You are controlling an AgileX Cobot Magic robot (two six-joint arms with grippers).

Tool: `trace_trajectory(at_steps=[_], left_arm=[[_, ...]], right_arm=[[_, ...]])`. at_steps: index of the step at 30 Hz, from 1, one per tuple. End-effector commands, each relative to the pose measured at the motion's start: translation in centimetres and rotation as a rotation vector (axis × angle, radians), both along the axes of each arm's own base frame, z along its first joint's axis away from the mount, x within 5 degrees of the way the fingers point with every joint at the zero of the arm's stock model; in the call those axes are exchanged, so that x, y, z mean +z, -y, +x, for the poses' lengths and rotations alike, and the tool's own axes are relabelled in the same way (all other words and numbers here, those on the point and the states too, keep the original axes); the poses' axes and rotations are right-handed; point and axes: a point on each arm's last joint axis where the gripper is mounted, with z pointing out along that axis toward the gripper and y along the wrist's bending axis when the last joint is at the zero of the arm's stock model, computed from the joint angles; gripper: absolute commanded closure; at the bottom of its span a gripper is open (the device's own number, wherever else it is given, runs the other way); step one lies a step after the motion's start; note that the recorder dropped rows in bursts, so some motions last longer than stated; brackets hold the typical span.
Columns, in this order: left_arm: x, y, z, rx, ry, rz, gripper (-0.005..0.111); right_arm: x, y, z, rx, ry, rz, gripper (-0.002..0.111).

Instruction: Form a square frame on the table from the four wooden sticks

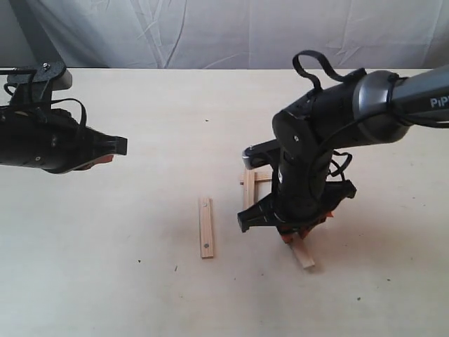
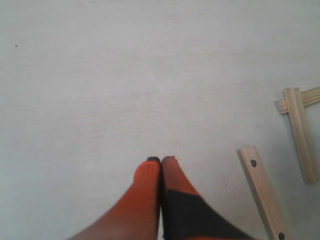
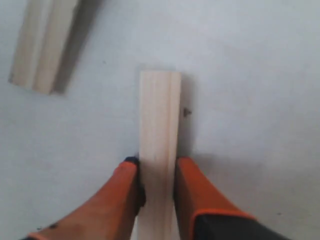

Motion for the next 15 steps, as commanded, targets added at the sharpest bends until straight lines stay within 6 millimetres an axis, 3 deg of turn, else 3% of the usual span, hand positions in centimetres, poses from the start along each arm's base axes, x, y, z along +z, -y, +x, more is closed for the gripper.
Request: trace_trajectory(at_steps=[1, 6, 10, 15], left_arm=[[0.1, 0.0, -0.1, 0.001, 0.009, -0.001, 0.107], [0.1, 0.1, -0.2, 0.001, -0.003, -0.013, 0.107], [0.1, 0.1, -0.2, 0.009, 0.000, -0.019, 0.107], [0.3, -0.1, 0.1, 0.049, 0.029, -0.030, 0.107]], right_arm=[[-0.2, 0.1, -0.3, -0.024, 0.014, 0.031, 0.068], [2.9, -0.7, 0.6, -0.031, 0.070, 0.084, 0.066], [5.7, -3.0, 1.5, -0.055, 0.105, 0.192, 0.066], [4.9, -6.5, 0.8, -0.005, 0.099, 0.240, 0.066]])
